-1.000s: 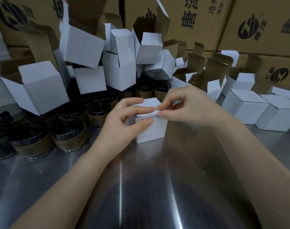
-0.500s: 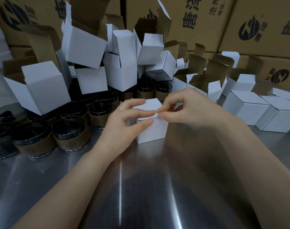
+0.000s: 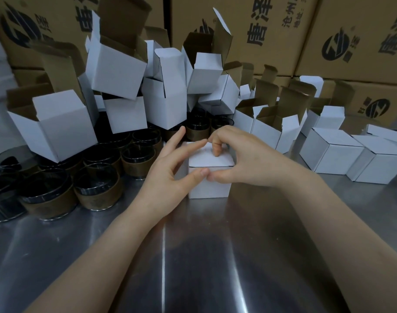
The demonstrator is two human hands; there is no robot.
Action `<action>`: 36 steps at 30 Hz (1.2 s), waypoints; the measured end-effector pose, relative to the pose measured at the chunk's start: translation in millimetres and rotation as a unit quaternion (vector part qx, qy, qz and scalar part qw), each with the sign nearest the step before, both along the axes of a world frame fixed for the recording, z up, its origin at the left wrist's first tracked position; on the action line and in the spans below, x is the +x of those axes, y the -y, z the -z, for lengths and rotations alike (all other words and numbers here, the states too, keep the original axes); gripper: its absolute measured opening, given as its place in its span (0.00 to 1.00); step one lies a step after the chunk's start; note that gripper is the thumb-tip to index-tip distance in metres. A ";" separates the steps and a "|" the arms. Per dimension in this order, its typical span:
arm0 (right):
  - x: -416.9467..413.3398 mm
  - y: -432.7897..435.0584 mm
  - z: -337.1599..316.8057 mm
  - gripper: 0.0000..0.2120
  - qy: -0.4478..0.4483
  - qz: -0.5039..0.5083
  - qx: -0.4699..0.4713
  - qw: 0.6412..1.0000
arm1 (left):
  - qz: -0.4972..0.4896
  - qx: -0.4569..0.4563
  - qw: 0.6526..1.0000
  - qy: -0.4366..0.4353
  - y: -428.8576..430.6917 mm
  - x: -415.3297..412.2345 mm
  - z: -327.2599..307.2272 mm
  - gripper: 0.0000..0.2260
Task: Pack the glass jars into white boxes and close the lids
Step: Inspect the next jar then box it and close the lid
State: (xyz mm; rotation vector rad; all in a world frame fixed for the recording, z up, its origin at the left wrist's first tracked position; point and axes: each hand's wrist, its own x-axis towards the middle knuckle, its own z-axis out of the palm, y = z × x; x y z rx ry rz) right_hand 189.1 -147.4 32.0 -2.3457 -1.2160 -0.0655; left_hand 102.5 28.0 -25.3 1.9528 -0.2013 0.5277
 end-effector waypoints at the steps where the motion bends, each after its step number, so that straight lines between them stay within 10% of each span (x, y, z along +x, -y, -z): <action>1: 0.0 0.2 -1.8 0.18 0.004 0.008 -0.013 1.000 | -0.004 0.005 1.000 -0.001 0.2 0.1 0.3 0.21; 19: 11.3 62.3 -36.4 0.28 -0.046 0.324 -0.245 0.913 | -0.066 0.047 0.997 -0.014 5.7 -0.2 -3.0 0.08; 36: 53.9 88.3 -23.0 0.34 -0.031 0.509 -0.150 0.847 | -0.083 0.061 0.994 -0.042 5.3 0.8 -2.1 0.07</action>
